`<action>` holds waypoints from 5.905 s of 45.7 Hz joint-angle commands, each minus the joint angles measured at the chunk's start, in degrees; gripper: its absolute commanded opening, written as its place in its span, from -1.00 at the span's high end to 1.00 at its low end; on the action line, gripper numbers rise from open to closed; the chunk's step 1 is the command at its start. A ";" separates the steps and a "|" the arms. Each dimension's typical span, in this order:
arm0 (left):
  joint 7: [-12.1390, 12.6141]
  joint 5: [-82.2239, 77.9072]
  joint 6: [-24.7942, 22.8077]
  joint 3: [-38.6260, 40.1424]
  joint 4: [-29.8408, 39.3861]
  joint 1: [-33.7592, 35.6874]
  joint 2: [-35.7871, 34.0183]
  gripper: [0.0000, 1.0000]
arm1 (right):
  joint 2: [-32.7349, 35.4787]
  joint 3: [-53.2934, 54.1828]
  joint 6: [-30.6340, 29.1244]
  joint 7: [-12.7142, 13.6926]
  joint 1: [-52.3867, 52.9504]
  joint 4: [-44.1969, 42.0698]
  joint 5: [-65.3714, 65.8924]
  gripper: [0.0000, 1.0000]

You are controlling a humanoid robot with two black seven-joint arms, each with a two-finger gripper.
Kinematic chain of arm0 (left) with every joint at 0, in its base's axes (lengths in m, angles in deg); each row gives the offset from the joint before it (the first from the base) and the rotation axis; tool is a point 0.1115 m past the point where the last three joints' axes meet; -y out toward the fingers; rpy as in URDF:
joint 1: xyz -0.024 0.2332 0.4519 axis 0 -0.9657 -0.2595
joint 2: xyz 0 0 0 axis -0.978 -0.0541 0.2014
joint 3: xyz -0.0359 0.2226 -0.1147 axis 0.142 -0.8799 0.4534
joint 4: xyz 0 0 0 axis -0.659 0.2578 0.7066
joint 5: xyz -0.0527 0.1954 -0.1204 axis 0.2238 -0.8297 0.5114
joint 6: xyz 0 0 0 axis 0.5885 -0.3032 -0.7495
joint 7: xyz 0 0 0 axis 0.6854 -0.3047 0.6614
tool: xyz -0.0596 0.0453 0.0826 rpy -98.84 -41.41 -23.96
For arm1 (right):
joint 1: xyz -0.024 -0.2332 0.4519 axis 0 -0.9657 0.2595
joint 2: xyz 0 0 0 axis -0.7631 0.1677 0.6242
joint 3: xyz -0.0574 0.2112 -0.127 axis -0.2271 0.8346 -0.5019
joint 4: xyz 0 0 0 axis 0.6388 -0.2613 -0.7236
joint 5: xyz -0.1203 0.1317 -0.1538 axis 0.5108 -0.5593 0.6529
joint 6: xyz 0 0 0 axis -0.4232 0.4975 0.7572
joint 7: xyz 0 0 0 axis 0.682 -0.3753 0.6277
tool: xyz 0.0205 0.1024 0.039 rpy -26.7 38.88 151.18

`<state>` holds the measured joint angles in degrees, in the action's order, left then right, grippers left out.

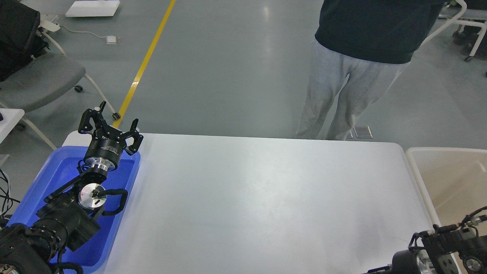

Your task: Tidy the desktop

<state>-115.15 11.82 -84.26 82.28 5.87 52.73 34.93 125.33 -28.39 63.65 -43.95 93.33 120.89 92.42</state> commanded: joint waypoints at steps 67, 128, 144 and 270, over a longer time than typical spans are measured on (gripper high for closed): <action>-0.01 0.00 -0.05 0.00 0.01 0.00 0.00 -1.00 | -5.19 -3.03 15.89 -2.05 -11.76 -9.53 19.95 1.00; -0.01 0.00 -0.05 0.00 0.01 0.00 0.00 -1.00 | 20.13 1.89 -15.23 -10.40 33.60 -14.35 -1.22 1.00; 0.08 0.00 -0.05 0.00 0.01 0.00 0.00 -1.00 | 18.99 1.89 -3.54 -10.57 15.41 -30.18 -30.31 1.00; 0.08 0.00 0.04 0.00 0.01 0.00 -0.09 -1.00 | -26.19 18.68 1.47 -6.53 -19.50 -100.67 -83.67 -1.00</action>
<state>-115.10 11.82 -84.23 82.27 5.85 52.73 34.85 99.38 -9.46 65.59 -50.48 71.87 20.68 8.65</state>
